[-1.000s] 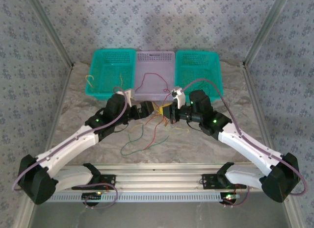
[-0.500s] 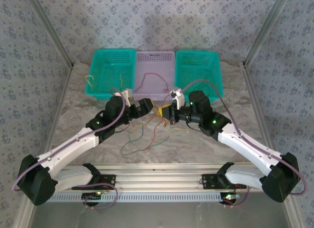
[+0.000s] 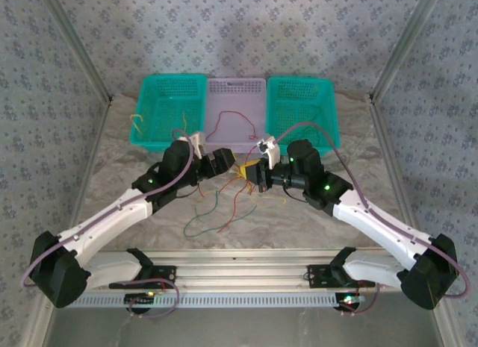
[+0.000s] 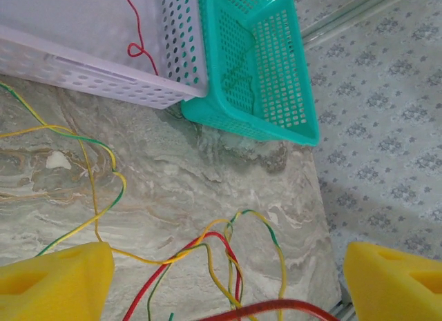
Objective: Untangle the cables
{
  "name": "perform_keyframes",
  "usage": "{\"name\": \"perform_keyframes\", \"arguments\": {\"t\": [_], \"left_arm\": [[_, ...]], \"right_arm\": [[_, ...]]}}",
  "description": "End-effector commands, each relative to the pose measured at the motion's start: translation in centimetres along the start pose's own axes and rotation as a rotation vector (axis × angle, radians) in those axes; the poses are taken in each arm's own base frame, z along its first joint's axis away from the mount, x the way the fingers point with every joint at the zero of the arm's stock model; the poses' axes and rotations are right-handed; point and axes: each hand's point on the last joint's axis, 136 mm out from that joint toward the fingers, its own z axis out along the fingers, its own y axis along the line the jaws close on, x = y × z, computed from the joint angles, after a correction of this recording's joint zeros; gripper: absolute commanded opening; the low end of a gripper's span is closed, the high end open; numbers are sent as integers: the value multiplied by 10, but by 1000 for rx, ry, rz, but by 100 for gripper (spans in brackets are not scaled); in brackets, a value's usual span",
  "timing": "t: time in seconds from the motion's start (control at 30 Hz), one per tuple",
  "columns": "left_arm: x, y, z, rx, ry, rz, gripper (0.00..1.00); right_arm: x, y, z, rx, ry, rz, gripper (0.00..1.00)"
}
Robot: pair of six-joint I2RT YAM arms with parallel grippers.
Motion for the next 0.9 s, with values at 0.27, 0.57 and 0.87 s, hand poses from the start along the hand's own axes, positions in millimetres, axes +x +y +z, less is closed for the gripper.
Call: {"name": "perform_keyframes", "arguments": {"t": [0.27, 0.57, 0.87], "left_arm": [[29, -17, -7, 154, 118, 154, 69], [36, 12, -30, 23, 133, 365, 70], [39, 23, -25, -18, 151, 394, 85]], "right_arm": [[-10, 5, -12, -47, -33, -6, 0], [-10, 7, -16, -109, -43, 42, 0], [-10, 3, -12, -114, -45, 67, 0]]}}
